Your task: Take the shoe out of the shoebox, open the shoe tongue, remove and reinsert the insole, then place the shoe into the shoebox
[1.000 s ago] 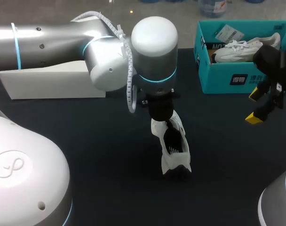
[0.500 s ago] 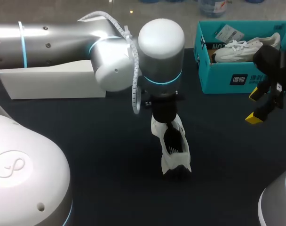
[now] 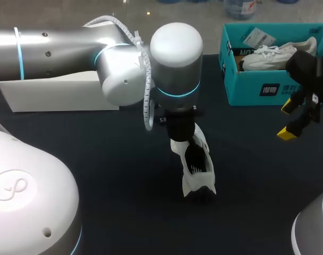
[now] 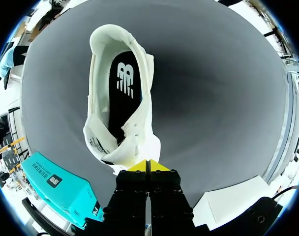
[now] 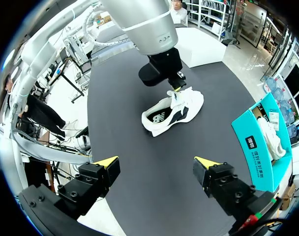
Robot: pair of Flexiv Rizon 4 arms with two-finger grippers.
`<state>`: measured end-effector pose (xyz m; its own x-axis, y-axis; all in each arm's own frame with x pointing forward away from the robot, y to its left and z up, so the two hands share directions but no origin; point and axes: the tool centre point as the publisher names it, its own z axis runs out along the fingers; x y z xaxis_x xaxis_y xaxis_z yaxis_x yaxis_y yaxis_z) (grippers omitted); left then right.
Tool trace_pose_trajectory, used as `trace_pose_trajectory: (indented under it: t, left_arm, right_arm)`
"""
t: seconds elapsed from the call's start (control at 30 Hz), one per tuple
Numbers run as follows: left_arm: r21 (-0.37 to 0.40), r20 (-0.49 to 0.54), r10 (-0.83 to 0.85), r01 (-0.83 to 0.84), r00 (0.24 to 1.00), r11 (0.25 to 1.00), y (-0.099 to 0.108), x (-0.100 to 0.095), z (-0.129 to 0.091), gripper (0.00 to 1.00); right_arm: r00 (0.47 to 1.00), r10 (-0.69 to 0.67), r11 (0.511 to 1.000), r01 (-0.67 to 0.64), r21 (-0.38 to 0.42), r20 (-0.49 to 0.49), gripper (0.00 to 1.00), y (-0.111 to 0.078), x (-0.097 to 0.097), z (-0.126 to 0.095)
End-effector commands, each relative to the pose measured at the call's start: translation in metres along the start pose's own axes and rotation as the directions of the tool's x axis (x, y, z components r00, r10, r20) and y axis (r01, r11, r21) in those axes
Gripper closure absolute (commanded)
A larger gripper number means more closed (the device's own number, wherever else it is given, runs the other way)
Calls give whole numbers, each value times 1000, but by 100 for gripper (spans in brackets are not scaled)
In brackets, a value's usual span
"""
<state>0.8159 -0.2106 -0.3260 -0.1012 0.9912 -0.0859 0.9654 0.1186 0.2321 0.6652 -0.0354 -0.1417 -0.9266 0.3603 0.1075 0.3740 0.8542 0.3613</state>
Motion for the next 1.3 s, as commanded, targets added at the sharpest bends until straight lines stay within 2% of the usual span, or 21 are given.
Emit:
trace_pose_trajectory:
  t: [0.03, 0.6, 0.8, 1.1, 1.23, 1.3]
  left_arm:
    - [-2, -7, 10, -10, 1000, 1000, -1, -11, 5, 100]
    - [-20, -4, 59, -59, 998, 998, -12, -26, 2, 100]
    - [-13, -13, 72, -73, 997, 997, -18, -15, 2, 100]
    - [-8, 23, 45, -45, 999, 999, -16, 0, -10, 100]
    - [-21, 29, -38, 39, 999, 999, -9, 5, -18, 100]
    - [-26, 13, -149, 150, 989, 988, -1, 12, -21, 100]
  right_arm:
    - [1000, 0, 1000, 0, 3, -3, 0, 1, -2, 1]
    - [1000, 0, 1000, 0, 3, -3, 0, 1, -2, 1]
    - [1000, 0, 1000, 0, 3, -3, 0, 1, -2, 1]
    - [1000, 0, 1000, 0, 3, -3, 0, 1, -2, 1]
    - [1000, 0, 1000, 0, 3, -3, 0, 1, -2, 1]
    - [1000, 0, 1000, 0, 3, -3, 0, 1, -2, 1]
